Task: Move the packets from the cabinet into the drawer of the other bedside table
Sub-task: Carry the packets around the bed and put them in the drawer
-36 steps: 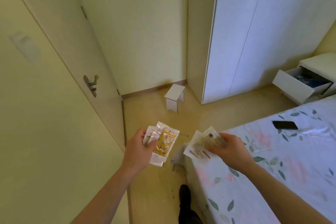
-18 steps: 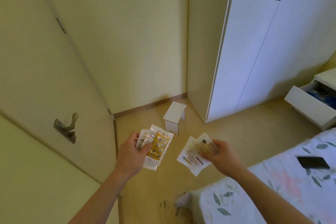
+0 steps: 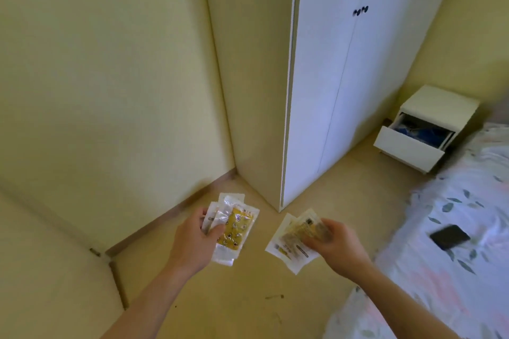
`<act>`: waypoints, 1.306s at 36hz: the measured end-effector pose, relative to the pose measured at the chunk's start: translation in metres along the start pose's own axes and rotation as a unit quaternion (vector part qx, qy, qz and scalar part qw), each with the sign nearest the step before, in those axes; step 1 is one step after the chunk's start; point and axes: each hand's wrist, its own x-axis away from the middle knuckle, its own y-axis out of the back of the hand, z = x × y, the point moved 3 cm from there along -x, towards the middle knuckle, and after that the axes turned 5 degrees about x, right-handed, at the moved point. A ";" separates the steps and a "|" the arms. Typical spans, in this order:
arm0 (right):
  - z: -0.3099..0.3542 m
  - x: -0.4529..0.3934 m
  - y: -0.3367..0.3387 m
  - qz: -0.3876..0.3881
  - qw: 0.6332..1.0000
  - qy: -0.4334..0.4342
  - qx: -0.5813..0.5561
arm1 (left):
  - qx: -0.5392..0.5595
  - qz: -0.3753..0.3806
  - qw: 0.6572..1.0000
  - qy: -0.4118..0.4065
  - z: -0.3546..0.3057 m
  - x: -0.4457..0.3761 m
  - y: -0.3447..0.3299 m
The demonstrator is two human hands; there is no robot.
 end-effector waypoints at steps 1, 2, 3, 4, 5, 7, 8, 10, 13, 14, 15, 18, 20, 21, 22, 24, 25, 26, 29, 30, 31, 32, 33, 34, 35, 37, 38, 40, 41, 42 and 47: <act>0.000 -0.005 0.004 -0.012 1.000 -0.014 -0.002 | -0.006 0.015 1.000 -0.009 -0.006 -0.015 -0.005; -0.001 -0.010 0.009 -0.026 0.999 -0.027 -0.002 | -0.009 0.031 0.999 -0.018 -0.014 -0.030 -0.012; -0.004 -0.015 0.015 -0.042 0.998 -0.039 -0.002 | -0.008 0.046 0.999 -0.028 -0.022 -0.044 -0.019; -0.007 -0.021 0.021 -0.057 0.997 -0.049 -0.001 | -0.007 0.061 0.998 -0.033 -0.030 -0.058 -0.027; -0.010 -0.027 0.029 -0.074 0.996 -0.058 -0.002 | -0.007 0.078 0.996 -0.038 -0.038 -0.071 -0.036; -0.017 -0.042 0.047 -0.108 0.991 -0.073 0.000 | -0.009 0.109 0.993 -0.052 -0.056 -0.097 -0.054; -0.022 -0.049 0.055 -0.120 0.989 -0.081 -0.001 | -0.012 0.121 0.991 -0.061 -0.063 -0.110 -0.063; -0.032 -0.067 0.073 -0.134 0.986 -0.096 -0.011 | -0.026 0.141 0.986 -0.080 -0.079 -0.136 -0.083; -0.048 -0.100 0.101 -0.153 0.982 -0.110 -0.027 | -0.033 0.163 0.980 -0.105 -0.107 -0.172 -0.114; -0.053 -0.112 0.110 -0.157 0.980 -0.116 -0.030 | -0.034 0.173 0.978 -0.110 -0.116 -0.183 -0.126; -0.057 -0.125 0.120 -0.162 0.979 -0.121 -0.031 | -0.039 0.182 0.976 -0.116 -0.126 -0.194 -0.138; -0.073 -0.164 0.152 -0.191 0.972 -0.134 -0.031 | -0.025 0.201 0.971 -0.126 -0.157 -0.234 -0.178; -0.084 -0.188 0.175 -0.198 0.970 -0.139 -0.036 | -0.018 0.206 0.970 -0.127 -0.178 -0.262 -0.209; -0.089 -0.200 0.188 -0.198 0.969 -0.140 -0.039 | -0.021 0.210 0.969 -0.131 -0.190 -0.277 -0.225; -0.095 -0.211 0.201 -0.199 0.969 -0.144 -0.042 | -0.024 0.216 0.967 -0.133 -0.201 -0.290 -0.241; -0.107 -0.231 0.229 -0.208 0.964 -0.154 -0.052 | -0.025 0.223 0.964 -0.141 -0.225 -0.315 -0.273; -0.114 -0.241 0.242 -0.215 0.962 -0.157 -0.056 | -0.024 0.228 0.962 -0.148 -0.236 -0.327 -0.288; -0.120 -0.250 0.256 -0.219 0.961 -0.161 -0.058 | -0.024 0.232 0.960 -0.152 -0.246 -0.338 -0.302; -0.136 -0.275 0.294 -0.229 0.956 -0.174 -0.054 | -0.030 0.242 0.956 -0.163 -0.271 -0.368 -0.338; -0.139 -0.282 0.305 -0.233 0.955 -0.177 -0.056 | -0.032 0.248 0.955 -0.162 -0.277 -0.377 -0.349; -0.143 -0.289 0.316 -0.238 0.953 -0.178 -0.057 | -0.033 0.254 0.953 -0.162 -0.283 -0.385 -0.359; -0.147 -0.298 0.327 -0.242 0.952 -0.178 -0.058 | -0.037 0.260 0.951 -0.163 -0.289 -0.396 -0.369; -0.152 -0.307 0.336 -0.245 0.951 -0.181 -0.061 | -0.041 0.265 0.950 -0.161 -0.294 -0.406 -0.380; -0.157 -0.316 0.345 -0.247 0.949 -0.184 -0.065 | -0.046 0.270 0.949 -0.159 -0.299 -0.417 -0.391; -0.163 -0.326 0.353 -0.249 0.948 -0.189 -0.068 | -0.049 0.274 0.947 -0.157 -0.303 -0.429 -0.402; -0.174 -0.345 0.368 -0.254 0.944 -0.197 -0.073 | -0.052 0.281 0.946 -0.155 -0.312 -0.452 -0.423; -0.179 -0.355 0.375 -0.258 0.942 -0.201 -0.073 | -0.052 0.285 0.944 -0.156 -0.317 -0.464 -0.434; -0.188 -0.377 0.390 -0.268 0.938 -0.208 -0.072 | -0.055 0.294 0.941 -0.159 -0.329 -0.490 -0.458; -0.192 -0.388 0.397 -0.271 0.936 -0.211 -0.069 | -0.054 0.298 0.940 -0.160 -0.335 -0.503 -0.470; -0.195 -0.398 0.404 -0.276 0.934 -0.216 -0.068 | -0.052 0.303 0.938 -0.161 -0.341 -0.516 -0.481; -0.226 -0.447 0.438 -0.297 0.916 -0.258 -0.071 | -0.048 0.325 0.929 -0.169 -0.373 -0.580 -0.538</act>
